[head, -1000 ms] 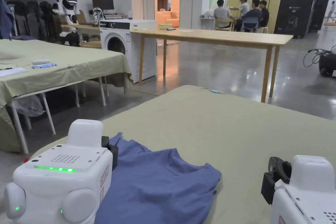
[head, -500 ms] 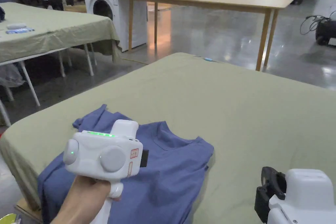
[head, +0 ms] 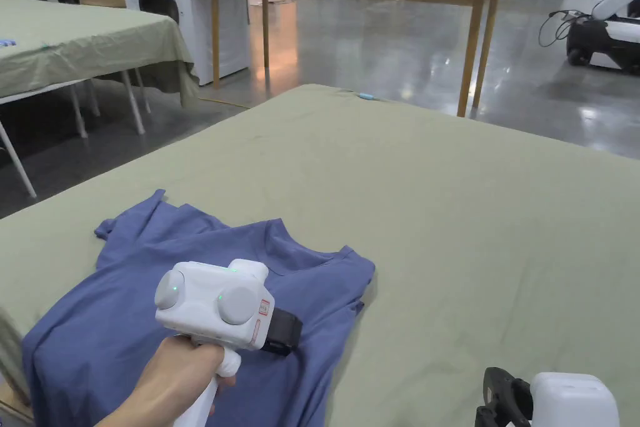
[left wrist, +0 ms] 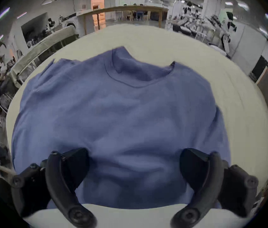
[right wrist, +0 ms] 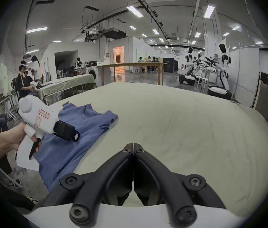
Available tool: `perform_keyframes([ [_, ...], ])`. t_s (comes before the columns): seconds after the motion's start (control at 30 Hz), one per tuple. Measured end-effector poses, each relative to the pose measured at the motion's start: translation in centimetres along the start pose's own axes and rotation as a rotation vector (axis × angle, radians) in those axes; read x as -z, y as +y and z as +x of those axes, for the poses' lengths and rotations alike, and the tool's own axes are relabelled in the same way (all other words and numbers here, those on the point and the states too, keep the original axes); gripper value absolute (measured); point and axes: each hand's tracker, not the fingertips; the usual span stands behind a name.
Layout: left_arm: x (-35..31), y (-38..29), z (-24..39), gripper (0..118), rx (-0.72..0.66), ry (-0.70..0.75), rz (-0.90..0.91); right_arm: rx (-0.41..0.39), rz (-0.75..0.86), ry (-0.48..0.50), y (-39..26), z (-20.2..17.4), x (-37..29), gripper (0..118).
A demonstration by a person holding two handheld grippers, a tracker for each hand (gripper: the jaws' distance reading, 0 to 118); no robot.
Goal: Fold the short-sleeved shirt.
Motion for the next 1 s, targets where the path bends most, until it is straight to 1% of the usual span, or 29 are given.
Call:
perform_keyframes([
  [0.03,-0.1,-0.1,0.1,108,-0.005,-0.004,0.008,-0.004,0.0,-0.004,-0.1,0.3,-0.4,1],
  [0.07,-0.7,0.0,0.0,104,-0.005,-0.012,0.012,-0.011,0.001,-0.015,-0.3,0.6,-1.0,1],
  [0.1,-1.6,0.2,-0.1,91,0.009,-0.027,0.022,-0.014,0.004,-0.023,-0.4,1.0,-1.6,1],
  [0.13,-2.8,0.2,0.1,54,0.017,-0.016,0.045,-0.012,0.008,-0.033,-0.5,1.5,-2.3,1],
  [0.17,-3.6,0.3,0.3,5,0.043,0.021,0.084,-0.008,0.014,-0.047,-0.6,2.0,-2.9,1],
  [0.2,-4.3,0.2,0.2,0,0.058,0.07,0.12,-0.004,0.019,-0.057,-0.6,2.5,-3.5,1],
  [0.23,-4.8,0.3,-0.4,0,0.054,0.033,0.078,0.0,0.022,-0.064,-0.6,3.0,-4.1,1],
  [0.27,-6.1,0.7,-0.4,0,0.008,-0.019,0.095,0.007,0.03,-0.077,-0.7,3.6,-4.9,1],
  [0.33,-8.8,1.2,-0.1,0,0.007,0.002,0.171,0.017,0.041,-0.109,-0.7,4.6,-6.4,1],
  [0.43,-11.5,2.3,0.8,0,0.028,-0.015,0.205,0.049,0.064,-0.137,-0.6,6.4,-8.6,1],
  [0.47,-12.7,2.5,1.4,0,0.033,-0.026,0.245,0.06,0.072,-0.154,-0.5,6.9,-9.2,1],
  [0.5,-13.6,3.2,2.5,0,0.078,-0.032,0.245,0.064,0.081,-0.165,-0.5,7.5,-10.0,1],
  [0.53,-14.5,3.6,3.3,0,0.081,-0.031,0.298,0.066,0.089,-0.179,-0.5,7.9,-10.6,1],
  [0.6,-16.2,4.8,5.7,0,0.117,-0.061,0.325,0.079,0.107,-0.205,-0.5,8.8,-11.9,1],
  [0.73,-19.5,5.9,13.6,0,0.217,-0.156,0.4,0.101,0.131,-0.254,-0.6,10.8,-14.6,1],
  [0.87,-24.0,5.8,23.0,0,0.328,-0.299,0.455,0.116,0.138,-0.325,-1.1,13.0,-16.8,1],
  [1.0,-24.4,6.7,31.3,0,0.426,-0.458,0.465,0.133,0.134,-0.404,-1.8,15.6,-18.6,1],
])
